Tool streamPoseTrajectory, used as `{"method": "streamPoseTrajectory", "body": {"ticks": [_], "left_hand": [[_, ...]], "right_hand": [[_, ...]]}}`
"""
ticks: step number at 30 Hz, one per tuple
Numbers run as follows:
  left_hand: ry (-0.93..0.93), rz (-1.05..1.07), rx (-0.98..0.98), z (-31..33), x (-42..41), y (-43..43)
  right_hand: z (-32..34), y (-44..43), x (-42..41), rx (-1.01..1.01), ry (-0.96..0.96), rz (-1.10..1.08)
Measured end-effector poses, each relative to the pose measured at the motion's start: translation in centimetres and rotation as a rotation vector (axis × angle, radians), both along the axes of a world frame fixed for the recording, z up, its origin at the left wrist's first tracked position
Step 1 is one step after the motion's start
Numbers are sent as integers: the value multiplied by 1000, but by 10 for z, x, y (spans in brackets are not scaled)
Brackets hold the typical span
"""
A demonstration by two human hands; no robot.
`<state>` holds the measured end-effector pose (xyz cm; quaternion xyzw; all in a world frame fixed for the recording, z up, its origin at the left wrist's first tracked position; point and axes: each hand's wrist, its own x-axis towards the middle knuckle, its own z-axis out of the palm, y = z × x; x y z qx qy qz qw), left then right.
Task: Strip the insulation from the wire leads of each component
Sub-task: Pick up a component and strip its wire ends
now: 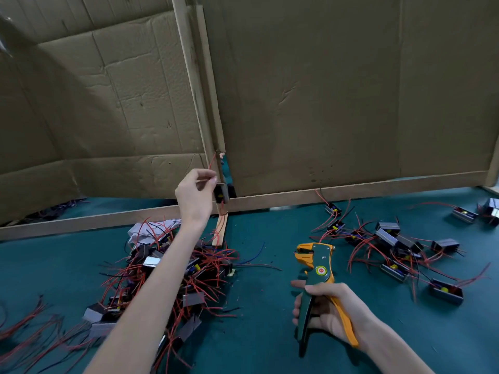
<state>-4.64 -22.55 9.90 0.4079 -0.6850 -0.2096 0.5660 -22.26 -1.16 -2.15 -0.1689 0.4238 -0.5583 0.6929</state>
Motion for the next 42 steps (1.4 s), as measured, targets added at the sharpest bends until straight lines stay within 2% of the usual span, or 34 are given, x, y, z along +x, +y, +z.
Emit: {"method": "streamPoseTrajectory", "body": {"ticks": [3,5,11,17,35,42], "left_hand": [[234,-210,70,-6,0,37],[309,-337,153,-18,0,57],[14,-466,321,-61,-4,82],[-141,-576,374,-79,-7,89],[-131,-666,451,-77,-9,92],[-95,-741,504,-76,-6,91]], "right_hand": [[0,1,0,-17,11,-3],[1,2,2,-42,37,14],[7,7,6,-164,114,116],[8,9,11,-248,165,185],[7,11,10,-326,234,225],[6,13,15,-239,270,156]]}}
